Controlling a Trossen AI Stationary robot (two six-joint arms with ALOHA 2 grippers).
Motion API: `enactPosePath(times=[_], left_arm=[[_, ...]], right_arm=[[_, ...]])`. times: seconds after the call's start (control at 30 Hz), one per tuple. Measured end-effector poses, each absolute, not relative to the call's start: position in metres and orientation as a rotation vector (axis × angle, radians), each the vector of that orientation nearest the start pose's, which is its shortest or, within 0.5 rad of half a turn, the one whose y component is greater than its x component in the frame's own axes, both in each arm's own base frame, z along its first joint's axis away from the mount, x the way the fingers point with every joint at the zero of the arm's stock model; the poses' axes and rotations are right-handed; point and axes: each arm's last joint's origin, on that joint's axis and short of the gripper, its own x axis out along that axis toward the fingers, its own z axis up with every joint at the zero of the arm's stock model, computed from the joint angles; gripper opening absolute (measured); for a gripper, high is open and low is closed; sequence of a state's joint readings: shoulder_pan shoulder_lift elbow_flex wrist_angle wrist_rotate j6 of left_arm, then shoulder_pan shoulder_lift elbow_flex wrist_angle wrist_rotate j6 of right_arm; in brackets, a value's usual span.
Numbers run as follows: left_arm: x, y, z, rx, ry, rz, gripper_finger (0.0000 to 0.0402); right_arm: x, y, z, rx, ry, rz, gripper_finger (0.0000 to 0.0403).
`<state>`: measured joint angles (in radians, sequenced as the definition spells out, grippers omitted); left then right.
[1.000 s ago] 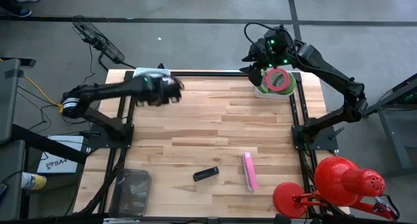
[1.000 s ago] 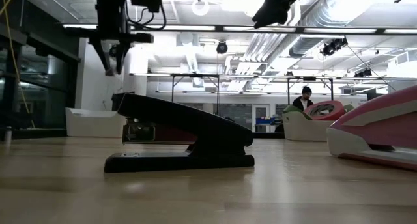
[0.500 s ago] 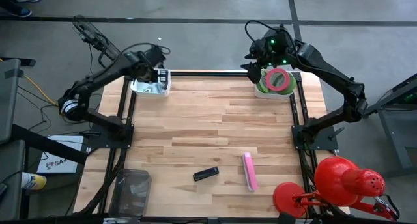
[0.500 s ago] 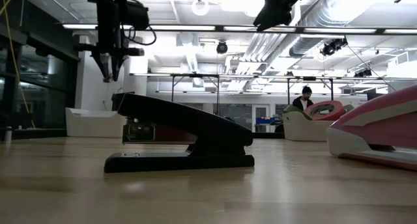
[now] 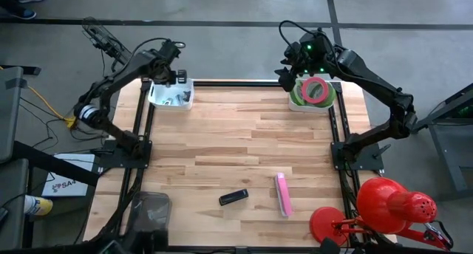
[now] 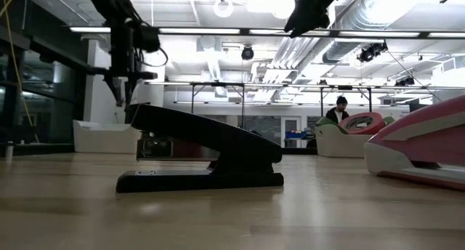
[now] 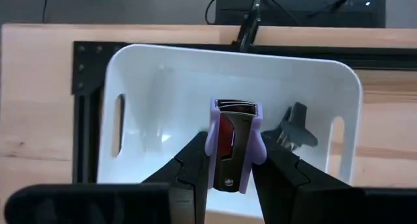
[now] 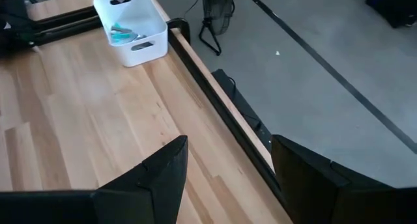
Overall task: Pick and place Stapler, Stapler remover, tape
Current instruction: Put the purple staple remover into the left white bin
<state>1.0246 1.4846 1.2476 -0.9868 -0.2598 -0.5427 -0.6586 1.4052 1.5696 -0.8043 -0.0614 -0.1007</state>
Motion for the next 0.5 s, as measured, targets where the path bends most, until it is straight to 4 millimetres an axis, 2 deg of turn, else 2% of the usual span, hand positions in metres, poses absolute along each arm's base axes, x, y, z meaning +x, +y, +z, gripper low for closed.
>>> enactPosePath(times=[0.2,0.5], left_arm=[[0.14,0.262,0.254,-0.914,0.998,1.419,0.0088],[0.148,0.272,0.227,-0.935,1.131,1.322,0.0088]], right_arm=[[0.227,-0.174,0.405,0.147,0.631,-0.551,0.021],[0.227,-0.174,0.405,0.118,0.639,-0.542,0.021]])
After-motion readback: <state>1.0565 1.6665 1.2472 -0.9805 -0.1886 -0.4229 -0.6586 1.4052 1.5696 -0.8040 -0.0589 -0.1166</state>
